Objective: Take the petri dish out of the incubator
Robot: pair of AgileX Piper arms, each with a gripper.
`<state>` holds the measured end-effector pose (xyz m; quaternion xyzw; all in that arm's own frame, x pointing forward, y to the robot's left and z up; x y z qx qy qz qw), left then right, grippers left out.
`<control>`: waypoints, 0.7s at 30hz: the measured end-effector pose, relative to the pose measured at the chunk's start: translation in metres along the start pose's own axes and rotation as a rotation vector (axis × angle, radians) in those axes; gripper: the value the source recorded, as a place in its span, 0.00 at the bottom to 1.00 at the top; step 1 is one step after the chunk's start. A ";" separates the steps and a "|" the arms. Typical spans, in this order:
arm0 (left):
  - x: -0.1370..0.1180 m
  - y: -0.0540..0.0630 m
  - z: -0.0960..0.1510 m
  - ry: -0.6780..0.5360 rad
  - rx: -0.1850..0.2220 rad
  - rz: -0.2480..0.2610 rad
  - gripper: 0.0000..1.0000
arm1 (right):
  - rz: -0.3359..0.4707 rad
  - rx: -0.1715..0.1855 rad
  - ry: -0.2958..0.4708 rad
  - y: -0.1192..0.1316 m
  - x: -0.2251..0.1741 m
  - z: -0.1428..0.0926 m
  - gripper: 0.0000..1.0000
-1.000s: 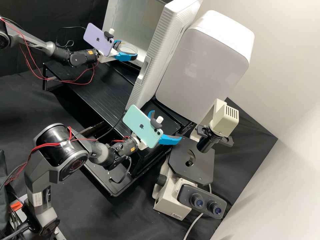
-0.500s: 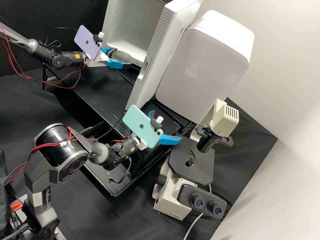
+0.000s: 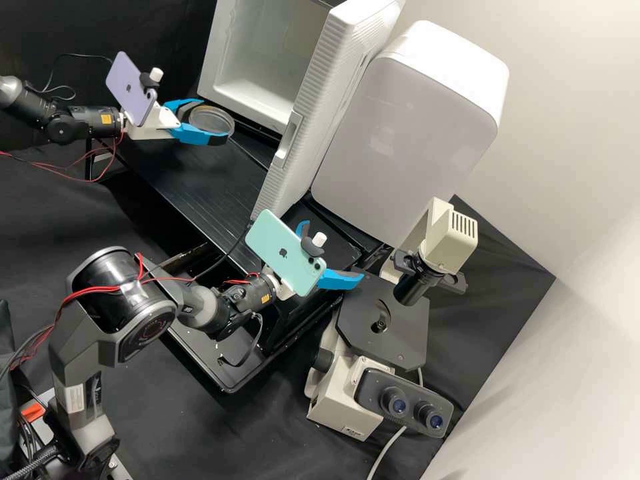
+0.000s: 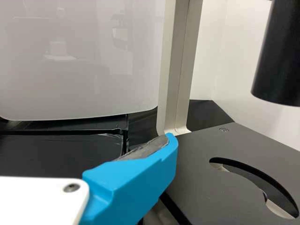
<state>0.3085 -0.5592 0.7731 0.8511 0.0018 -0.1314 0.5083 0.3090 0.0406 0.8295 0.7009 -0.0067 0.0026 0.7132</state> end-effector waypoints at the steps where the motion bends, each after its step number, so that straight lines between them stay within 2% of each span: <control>1: -0.003 -0.001 0.001 -0.005 0.001 0.003 0.00 | 0.000 0.000 0.000 0.000 0.000 0.000 1.00; 7: -0.026 -0.017 0.007 -0.058 0.037 -0.004 0.00 | 0.000 0.000 0.000 0.000 0.000 0.000 1.00; 17: -0.061 -0.048 0.014 -0.143 0.095 -0.082 0.00 | 0.000 0.000 0.000 0.000 0.000 0.000 1.00; 21: -0.069 -0.058 0.014 -0.167 0.092 -0.114 0.00 | 0.000 0.000 0.000 0.000 0.000 0.000 1.00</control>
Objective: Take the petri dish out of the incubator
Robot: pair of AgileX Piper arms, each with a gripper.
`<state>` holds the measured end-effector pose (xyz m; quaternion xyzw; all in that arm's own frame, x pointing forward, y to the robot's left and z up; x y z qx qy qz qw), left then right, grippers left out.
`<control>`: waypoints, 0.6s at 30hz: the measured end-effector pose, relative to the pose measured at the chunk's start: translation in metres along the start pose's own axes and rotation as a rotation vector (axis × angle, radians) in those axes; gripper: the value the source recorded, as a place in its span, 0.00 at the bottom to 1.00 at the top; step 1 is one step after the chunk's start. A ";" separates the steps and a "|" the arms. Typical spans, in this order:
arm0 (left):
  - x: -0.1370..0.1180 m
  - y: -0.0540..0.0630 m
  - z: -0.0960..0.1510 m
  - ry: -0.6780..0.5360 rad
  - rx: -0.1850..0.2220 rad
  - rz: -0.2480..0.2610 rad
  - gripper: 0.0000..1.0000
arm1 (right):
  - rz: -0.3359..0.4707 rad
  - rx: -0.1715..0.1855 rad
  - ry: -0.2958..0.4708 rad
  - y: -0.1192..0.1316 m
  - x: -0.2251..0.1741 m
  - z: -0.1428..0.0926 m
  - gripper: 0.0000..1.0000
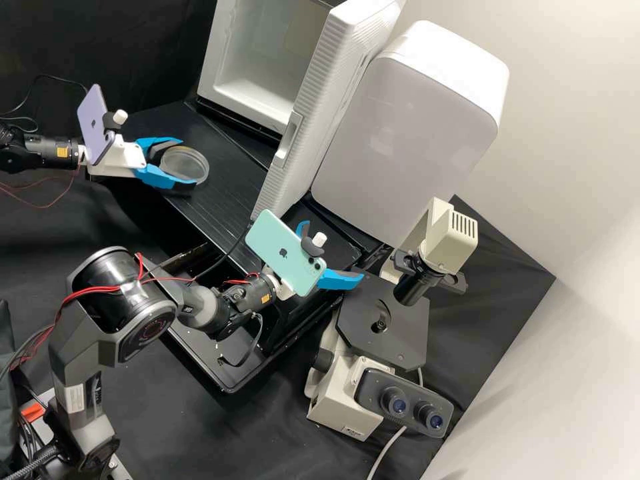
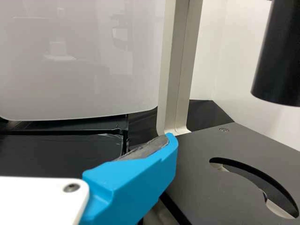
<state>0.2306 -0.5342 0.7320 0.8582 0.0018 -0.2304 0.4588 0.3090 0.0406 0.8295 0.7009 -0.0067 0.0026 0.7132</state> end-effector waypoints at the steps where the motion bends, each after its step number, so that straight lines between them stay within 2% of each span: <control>1: -0.001 -0.001 0.001 -0.005 -0.007 0.001 0.00 | 0.000 0.000 0.000 0.000 0.000 0.000 1.00; 9: -0.005 -0.005 -0.001 -0.008 -0.064 0.005 0.00 | 0.000 0.000 0.000 0.000 0.000 0.000 1.00; 18: -0.005 -0.004 -0.006 0.003 -0.063 0.011 0.00 | 0.000 0.000 0.000 0.000 0.000 0.000 1.00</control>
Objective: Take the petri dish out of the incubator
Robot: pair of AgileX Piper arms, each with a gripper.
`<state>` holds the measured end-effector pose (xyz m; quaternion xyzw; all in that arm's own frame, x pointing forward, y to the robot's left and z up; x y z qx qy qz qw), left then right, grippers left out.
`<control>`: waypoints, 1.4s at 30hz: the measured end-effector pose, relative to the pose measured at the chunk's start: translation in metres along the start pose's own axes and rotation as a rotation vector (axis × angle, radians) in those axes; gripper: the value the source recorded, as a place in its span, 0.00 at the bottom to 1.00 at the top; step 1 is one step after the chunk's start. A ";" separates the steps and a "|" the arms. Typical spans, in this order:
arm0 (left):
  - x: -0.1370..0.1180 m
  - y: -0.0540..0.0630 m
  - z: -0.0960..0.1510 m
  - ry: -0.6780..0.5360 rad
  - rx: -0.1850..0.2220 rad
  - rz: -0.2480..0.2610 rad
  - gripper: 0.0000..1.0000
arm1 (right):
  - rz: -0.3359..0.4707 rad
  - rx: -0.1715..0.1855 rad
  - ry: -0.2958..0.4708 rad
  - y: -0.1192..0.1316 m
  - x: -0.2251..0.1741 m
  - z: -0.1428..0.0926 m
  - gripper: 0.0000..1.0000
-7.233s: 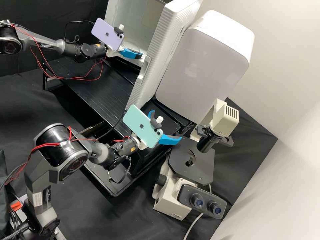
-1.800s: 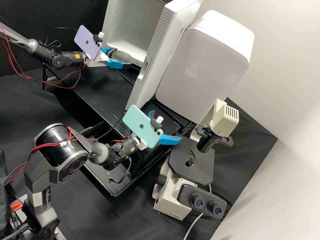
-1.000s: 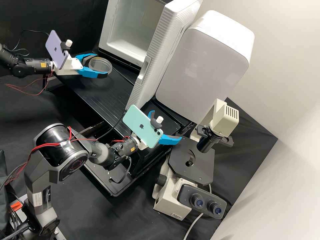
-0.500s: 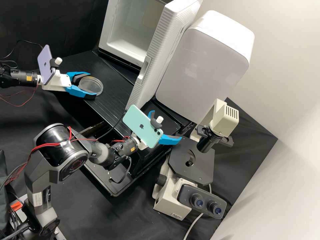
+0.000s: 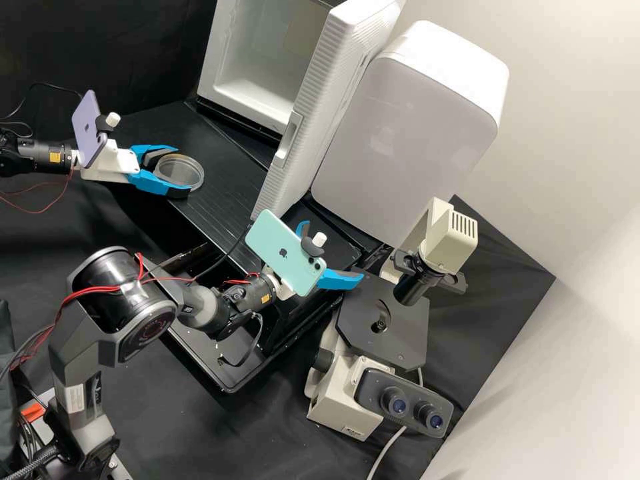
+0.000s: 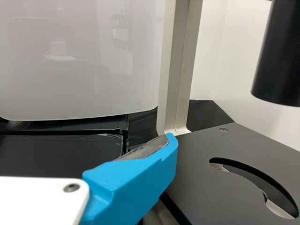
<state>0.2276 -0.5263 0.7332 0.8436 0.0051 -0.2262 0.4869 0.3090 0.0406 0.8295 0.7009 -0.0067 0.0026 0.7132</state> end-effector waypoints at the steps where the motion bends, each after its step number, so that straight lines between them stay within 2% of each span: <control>1: 0.001 0.000 -0.001 0.004 0.002 -0.001 0.00 | 0.000 0.000 0.000 0.000 0.000 0.000 1.00; 10: 0.018 0.005 -0.012 0.045 -0.016 0.017 0.00 | 0.000 0.000 0.000 0.000 0.000 0.000 1.00; 26: 0.037 0.007 -0.018 0.067 -0.012 0.024 0.00 | 0.000 0.000 0.000 0.000 0.000 0.000 1.00; 27: 0.037 0.007 -0.018 0.065 -0.011 0.029 1.00 | 0.000 0.000 0.000 0.000 0.000 0.000 1.00; 36: 0.037 0.007 -0.018 0.066 -0.008 0.028 1.00 | 0.000 0.000 0.000 0.000 0.000 0.000 1.00; 42: 0.037 0.006 -0.013 0.070 0.050 0.038 1.00 | 0.000 0.000 0.000 0.000 0.000 0.000 1.00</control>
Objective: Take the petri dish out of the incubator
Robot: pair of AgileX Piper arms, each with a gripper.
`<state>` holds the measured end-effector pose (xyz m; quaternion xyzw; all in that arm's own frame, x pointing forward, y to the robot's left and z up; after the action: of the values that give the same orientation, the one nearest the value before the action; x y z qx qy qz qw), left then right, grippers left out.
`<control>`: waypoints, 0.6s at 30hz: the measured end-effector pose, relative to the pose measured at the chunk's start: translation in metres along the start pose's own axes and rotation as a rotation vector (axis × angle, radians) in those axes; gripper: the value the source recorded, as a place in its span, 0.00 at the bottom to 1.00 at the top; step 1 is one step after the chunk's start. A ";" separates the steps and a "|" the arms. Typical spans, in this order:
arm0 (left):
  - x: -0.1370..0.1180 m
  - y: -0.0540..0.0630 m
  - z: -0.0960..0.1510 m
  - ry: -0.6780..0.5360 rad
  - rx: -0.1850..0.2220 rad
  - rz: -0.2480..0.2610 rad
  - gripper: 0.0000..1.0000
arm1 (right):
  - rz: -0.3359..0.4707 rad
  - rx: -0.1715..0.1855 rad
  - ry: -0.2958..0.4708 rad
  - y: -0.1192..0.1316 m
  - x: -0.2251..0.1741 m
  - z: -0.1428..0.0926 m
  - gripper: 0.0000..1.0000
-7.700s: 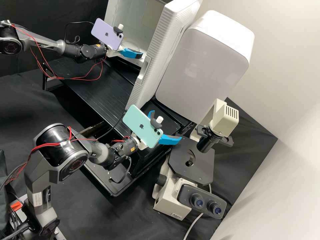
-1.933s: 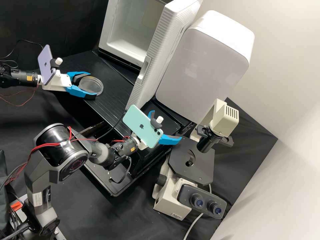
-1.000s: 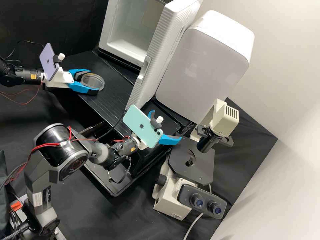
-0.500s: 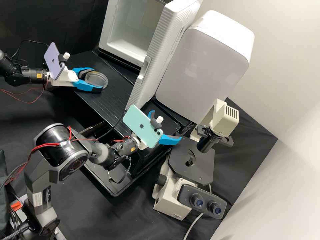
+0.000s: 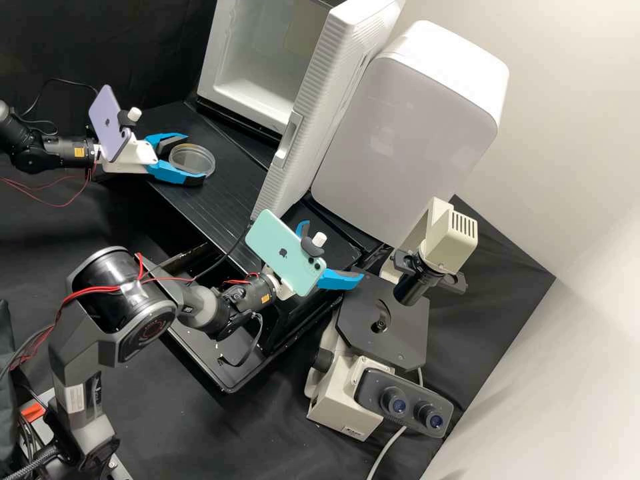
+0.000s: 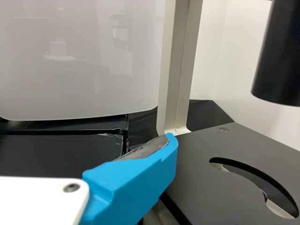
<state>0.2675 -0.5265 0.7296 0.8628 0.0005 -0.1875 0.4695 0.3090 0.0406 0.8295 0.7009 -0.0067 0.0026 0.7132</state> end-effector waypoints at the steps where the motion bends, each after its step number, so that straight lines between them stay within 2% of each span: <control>1: 0.000 0.001 0.001 0.005 0.007 0.010 1.00 | 0.000 0.000 0.000 0.000 0.000 0.000 1.00; 5: -0.003 -0.001 0.004 0.014 0.050 0.024 1.00 | 0.000 0.000 0.000 0.000 0.000 0.000 1.00; 9: -0.005 -0.001 0.009 0.017 0.070 0.054 1.00 | 0.000 0.000 0.000 0.000 0.000 0.000 1.00; 14: -0.009 -0.002 0.011 0.001 0.073 0.097 1.00 | 0.000 0.000 0.000 0.000 0.000 0.000 1.00; 18: -0.011 -0.002 0.012 -0.021 0.041 0.151 1.00 | 0.000 0.000 0.000 0.000 0.000 0.000 1.00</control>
<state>0.2527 -0.5332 0.7259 0.8677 -0.0735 -0.1604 0.4647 0.3090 0.0406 0.8295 0.7009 -0.0067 0.0026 0.7132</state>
